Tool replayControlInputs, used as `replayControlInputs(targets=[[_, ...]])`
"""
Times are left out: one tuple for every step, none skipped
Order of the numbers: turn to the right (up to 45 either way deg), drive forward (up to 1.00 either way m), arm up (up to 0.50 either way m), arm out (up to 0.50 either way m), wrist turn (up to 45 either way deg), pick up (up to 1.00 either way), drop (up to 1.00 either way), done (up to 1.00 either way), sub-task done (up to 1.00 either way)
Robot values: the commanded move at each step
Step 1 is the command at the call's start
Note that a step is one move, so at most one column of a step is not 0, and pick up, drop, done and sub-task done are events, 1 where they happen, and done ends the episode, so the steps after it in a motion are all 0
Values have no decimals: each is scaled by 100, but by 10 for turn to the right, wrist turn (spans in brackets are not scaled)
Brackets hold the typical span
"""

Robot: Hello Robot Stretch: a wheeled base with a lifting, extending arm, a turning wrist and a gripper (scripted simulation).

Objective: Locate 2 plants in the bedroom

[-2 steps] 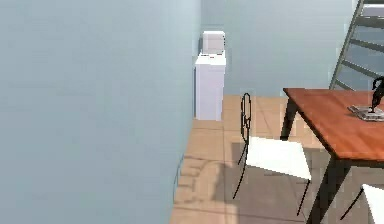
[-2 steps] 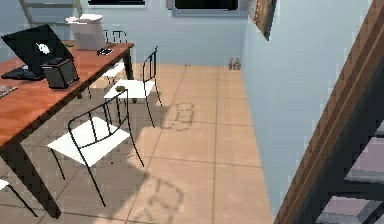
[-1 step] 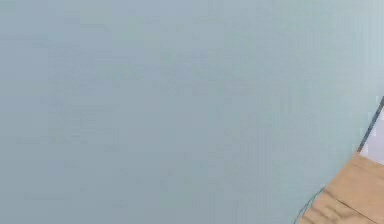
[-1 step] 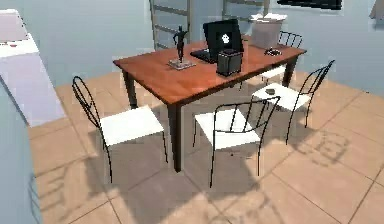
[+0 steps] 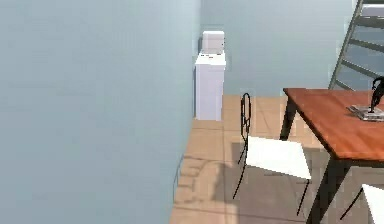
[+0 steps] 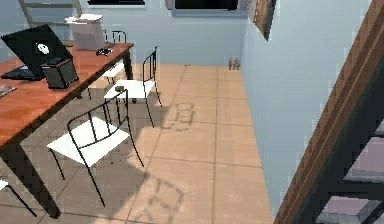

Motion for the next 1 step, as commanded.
replayControlInputs(targets=[[450, 0, 0, 0, 0, 0, 0, 0, 0]])
